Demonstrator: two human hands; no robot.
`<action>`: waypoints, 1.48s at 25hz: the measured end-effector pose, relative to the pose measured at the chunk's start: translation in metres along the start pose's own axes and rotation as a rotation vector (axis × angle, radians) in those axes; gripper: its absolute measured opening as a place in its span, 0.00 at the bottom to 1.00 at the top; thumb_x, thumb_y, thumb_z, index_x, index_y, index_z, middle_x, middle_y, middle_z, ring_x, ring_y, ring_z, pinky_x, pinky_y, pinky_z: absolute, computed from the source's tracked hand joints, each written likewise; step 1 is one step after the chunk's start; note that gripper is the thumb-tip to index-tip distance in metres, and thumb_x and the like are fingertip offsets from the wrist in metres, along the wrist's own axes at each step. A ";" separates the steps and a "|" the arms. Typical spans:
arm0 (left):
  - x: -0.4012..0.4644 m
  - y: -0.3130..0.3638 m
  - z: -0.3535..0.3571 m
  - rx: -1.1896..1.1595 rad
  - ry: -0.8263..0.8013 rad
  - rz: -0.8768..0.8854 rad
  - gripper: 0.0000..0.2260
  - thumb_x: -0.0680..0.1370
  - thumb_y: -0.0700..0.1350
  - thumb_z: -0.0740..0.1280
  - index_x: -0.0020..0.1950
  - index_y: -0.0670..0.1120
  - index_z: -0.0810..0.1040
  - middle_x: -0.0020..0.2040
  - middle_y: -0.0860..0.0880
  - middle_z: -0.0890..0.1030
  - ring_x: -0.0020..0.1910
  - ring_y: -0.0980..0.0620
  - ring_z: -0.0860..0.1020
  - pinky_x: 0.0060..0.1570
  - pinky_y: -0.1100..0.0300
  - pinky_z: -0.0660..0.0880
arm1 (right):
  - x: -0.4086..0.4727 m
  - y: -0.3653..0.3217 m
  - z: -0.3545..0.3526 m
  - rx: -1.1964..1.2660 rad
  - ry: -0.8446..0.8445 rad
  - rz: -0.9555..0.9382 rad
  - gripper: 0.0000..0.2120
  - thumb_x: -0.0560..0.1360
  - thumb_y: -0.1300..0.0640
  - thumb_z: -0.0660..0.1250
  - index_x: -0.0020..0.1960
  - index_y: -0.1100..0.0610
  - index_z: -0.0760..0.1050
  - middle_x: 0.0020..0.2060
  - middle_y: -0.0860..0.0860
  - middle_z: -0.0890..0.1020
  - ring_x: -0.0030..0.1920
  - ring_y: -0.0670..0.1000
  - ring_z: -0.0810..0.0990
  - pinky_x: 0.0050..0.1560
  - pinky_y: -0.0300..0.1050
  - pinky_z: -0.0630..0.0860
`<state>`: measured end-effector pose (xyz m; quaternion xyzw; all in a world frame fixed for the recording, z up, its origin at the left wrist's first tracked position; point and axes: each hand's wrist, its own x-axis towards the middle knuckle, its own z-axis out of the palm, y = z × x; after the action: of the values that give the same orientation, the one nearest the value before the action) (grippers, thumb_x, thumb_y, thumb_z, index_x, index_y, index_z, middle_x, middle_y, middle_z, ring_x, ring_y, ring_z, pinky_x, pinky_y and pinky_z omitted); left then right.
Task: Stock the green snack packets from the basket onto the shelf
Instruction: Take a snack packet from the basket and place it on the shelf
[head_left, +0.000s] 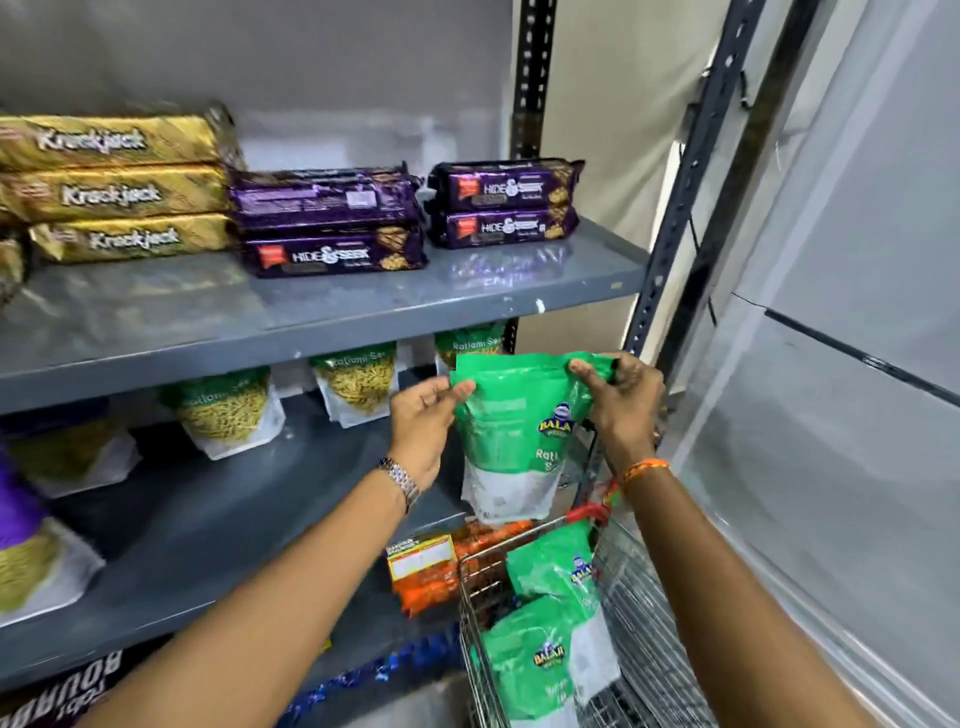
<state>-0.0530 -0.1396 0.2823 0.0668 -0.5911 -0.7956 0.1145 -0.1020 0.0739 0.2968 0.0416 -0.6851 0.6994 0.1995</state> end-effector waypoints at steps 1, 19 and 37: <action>0.008 0.005 -0.003 0.008 0.025 0.005 0.06 0.74 0.33 0.70 0.40 0.42 0.79 0.34 0.54 0.86 0.34 0.63 0.81 0.34 0.70 0.74 | 0.005 0.000 0.011 0.029 -0.010 0.004 0.11 0.68 0.69 0.76 0.35 0.56 0.78 0.27 0.41 0.84 0.30 0.39 0.78 0.34 0.34 0.77; 0.049 -0.097 -0.009 0.094 0.084 -0.477 0.30 0.77 0.68 0.53 0.72 0.51 0.69 0.69 0.49 0.74 0.64 0.50 0.75 0.66 0.49 0.70 | -0.011 0.122 0.040 -0.276 -0.639 0.400 0.41 0.60 0.72 0.68 0.71 0.56 0.63 0.61 0.53 0.79 0.59 0.52 0.78 0.49 0.30 0.77; 0.030 -0.116 -0.020 0.366 0.389 -0.217 0.11 0.73 0.49 0.67 0.52 0.48 0.81 0.52 0.46 0.82 0.54 0.48 0.80 0.58 0.54 0.74 | -0.088 0.165 -0.038 -0.682 -0.630 0.340 0.29 0.64 0.71 0.65 0.60 0.47 0.75 0.56 0.44 0.80 0.57 0.39 0.79 0.56 0.38 0.76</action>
<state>-0.0888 -0.1338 0.1662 0.3007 -0.6812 -0.6555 0.1261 -0.0687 0.0948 0.1102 0.0711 -0.8990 0.4115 -0.1320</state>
